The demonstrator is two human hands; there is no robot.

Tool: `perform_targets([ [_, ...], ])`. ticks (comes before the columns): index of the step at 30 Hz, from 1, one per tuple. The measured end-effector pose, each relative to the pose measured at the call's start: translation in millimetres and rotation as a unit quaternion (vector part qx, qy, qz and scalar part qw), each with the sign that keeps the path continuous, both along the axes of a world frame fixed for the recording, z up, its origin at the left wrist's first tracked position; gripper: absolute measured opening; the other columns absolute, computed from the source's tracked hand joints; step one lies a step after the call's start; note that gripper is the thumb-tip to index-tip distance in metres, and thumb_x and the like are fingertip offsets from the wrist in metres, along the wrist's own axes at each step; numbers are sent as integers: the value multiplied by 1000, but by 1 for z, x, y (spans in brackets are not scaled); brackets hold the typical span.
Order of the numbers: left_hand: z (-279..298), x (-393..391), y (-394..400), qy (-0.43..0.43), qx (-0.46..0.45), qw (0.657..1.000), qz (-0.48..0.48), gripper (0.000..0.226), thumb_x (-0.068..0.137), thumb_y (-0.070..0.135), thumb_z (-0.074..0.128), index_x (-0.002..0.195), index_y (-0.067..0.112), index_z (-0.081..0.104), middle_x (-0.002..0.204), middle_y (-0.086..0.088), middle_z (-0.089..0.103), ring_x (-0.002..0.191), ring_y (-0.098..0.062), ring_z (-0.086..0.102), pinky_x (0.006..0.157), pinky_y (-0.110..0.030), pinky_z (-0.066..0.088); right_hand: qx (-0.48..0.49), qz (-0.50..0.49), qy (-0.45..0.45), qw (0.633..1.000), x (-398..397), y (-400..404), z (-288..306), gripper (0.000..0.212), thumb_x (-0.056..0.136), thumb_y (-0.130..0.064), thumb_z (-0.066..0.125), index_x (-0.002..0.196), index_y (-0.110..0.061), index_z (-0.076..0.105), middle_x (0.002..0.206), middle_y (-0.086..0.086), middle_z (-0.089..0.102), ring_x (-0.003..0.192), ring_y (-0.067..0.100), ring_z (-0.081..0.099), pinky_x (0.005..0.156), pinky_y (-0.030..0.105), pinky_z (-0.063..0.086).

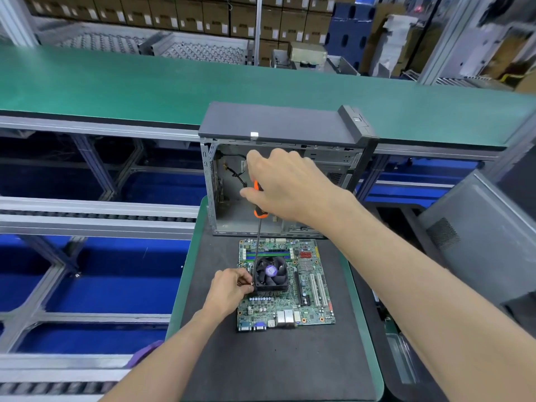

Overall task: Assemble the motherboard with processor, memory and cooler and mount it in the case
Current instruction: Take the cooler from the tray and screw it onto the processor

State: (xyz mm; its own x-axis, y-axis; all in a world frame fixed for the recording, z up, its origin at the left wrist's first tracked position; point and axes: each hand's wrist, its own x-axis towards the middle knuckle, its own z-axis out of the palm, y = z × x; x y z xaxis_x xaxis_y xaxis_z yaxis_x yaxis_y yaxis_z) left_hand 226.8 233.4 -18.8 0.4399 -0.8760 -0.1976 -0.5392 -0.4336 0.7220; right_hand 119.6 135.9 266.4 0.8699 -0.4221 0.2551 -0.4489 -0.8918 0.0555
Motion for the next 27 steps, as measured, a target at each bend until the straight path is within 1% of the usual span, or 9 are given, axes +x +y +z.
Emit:
perform_targets([
  [1, 0, 0, 0, -4, 1, 1000, -3, 26, 79, 18, 83, 69, 31, 64, 74, 12, 70, 74, -3, 66, 77, -21, 53, -8, 2, -5, 1000, 0, -1, -1, 36, 93, -47, 56, 94, -15, 38, 69, -2, 28, 71, 32, 41, 62, 40, 34],
  [3, 1, 0, 0, -13, 1, 1000, -15, 25, 81, 20, 80, 68, 32, 62, 73, 13, 70, 74, -1, 65, 77, -22, 53, 42, 19, -14, 999, 0, -5, -2, 32, 88, -45, 58, 95, -18, 41, 72, -1, 39, 75, 34, 48, 63, 40, 39],
  [6, 1, -1, 0, -20, -4, 1000, -17, 23, 84, 23, 77, 69, 33, 61, 73, 12, 70, 73, -2, 65, 77, -25, 53, 147, 44, -30, 988, -4, -11, -1, 24, 77, -25, 60, 95, -23, 45, 78, -1, 52, 79, 30, 54, 65, 40, 48],
  [11, -1, 0, 0, -17, -9, 1000, -14, 22, 85, 26, 75, 71, 35, 60, 72, 8, 71, 73, -8, 66, 76, -28, 55, 159, 30, -57, 985, -8, -20, -4, 21, 74, -16, 61, 90, -21, 50, 70, -6, 50, 66, 15, 47, 58, 31, 34],
  [16, 3, 7, -6, -33, -11, 999, -22, 23, 81, 12, 66, 70, 32, 63, 72, 11, 71, 74, -6, 67, 77, -29, 57, 154, 24, -117, 981, -12, -27, 0, 18, 72, -13, 64, 86, -18, 53, 63, -10, 49, 61, 9, 45, 54, 29, 34],
  [19, 9, 11, -16, -54, -65, 996, 22, 21, 85, 12, 71, 93, 29, 64, 90, 14, 66, 82, -3, 63, 81, -30, 54, 152, 17, -134, 979, -13, -31, 0, 19, 73, -13, 64, 86, -20, 52, 63, -7, 51, 62, 11, 47, 54, 28, 32],
  [22, 10, 12, -29, -68, -43, 997, -15, 28, 88, 17, 72, 113, 25, 63, 106, 12, 55, 99, -15, 53, 86, -31, 44, 154, 6, -134, 979, -13, -34, -8, 20, 76, -15, 64, 88, -21, 50, 68, -4, 52, 66, 13, 47, 57, 31, 38],
  [25, 10, 14, -38, -52, -6, 998, -22, 18, 87, 16, 72, 101, 24, 65, 95, -3, 68, 90, -27, 62, 79, -33, 48, 154, -6, -128, 980, -12, -35, -17, 21, 77, -16, 63, 90, -22, 48, 72, -4, 51, 74, 23, 48, 64, 36, 43],
  [27, 10, 16, -39, -47, -13, 999, -4, 20, 83, 16, 76, 88, 28, 61, 85, 1, 69, 79, -24, 63, 74, -31, 50, 147, -10, -124, 981, -11, -36, -20, 21, 77, -16, 62, 90, -22, 47, 71, -4, 51, 76, 27, 49, 67, 38, 45],
])
